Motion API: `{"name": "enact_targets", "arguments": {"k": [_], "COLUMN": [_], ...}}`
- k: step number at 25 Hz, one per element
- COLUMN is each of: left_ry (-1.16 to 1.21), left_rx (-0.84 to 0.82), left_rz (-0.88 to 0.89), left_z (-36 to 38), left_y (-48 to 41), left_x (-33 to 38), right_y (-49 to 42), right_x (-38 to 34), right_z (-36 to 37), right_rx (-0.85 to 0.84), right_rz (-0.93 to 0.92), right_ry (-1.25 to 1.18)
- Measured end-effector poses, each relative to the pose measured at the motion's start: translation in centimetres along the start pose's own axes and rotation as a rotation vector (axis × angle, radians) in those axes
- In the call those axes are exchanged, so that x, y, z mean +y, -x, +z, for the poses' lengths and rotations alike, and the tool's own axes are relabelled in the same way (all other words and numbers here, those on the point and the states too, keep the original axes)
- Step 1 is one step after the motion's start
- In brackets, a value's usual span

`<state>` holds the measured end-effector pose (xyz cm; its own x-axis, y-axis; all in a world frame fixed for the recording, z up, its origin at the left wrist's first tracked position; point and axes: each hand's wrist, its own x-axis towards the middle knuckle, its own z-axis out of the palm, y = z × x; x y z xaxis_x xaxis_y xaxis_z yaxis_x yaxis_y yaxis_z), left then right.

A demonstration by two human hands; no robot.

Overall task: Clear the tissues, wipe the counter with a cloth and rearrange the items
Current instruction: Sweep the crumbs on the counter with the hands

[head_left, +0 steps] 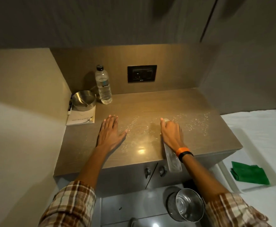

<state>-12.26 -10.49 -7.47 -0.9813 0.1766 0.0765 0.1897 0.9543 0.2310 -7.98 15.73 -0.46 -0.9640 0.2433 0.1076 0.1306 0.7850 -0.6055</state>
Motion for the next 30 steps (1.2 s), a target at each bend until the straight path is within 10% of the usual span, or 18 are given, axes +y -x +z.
{"name": "enact_targets", "arguments": {"k": [19, 30], "left_ry": [0.225, 0.185], "left_rx": [0.235, 0.104], "left_rz": [-0.418, -0.006], "left_z": [-4.4, 1.1], "left_y": [9.6, 2.5], "left_x": [-10.5, 6.0], "right_y": [7.4, 3.8], "right_x": [-15.0, 1.7], "right_z": [11.2, -0.3], "right_rx": [-0.365, 0.072], "right_rz": [-0.373, -0.068], "right_ry": [-0.133, -0.067]}}
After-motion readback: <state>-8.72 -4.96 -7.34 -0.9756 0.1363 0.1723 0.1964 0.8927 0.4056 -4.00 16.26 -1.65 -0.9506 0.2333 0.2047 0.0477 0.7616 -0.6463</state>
